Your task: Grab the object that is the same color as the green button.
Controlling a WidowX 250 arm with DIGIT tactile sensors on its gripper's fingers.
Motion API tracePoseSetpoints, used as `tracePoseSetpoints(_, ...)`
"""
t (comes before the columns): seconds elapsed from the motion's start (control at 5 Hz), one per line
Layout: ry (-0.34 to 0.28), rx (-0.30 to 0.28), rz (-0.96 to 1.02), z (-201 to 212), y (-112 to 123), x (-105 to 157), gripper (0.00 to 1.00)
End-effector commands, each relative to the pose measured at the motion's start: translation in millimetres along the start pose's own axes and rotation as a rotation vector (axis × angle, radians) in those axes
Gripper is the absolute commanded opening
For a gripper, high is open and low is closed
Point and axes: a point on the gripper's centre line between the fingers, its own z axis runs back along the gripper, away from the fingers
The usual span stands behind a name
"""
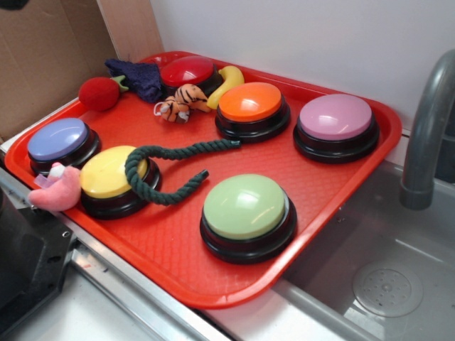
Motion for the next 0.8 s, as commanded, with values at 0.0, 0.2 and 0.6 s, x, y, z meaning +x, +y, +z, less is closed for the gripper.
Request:
tracePoseSetpoints(0.0,0.0,0.0,0.0,0,0,0,1.0)
tracePoseSetpoints(0.2,0.05,0.043,-0.028,-25,2,15,1.0)
tracePoseSetpoints(0.6,0.047,-0.015,-0.046,-109,9,63,1.0)
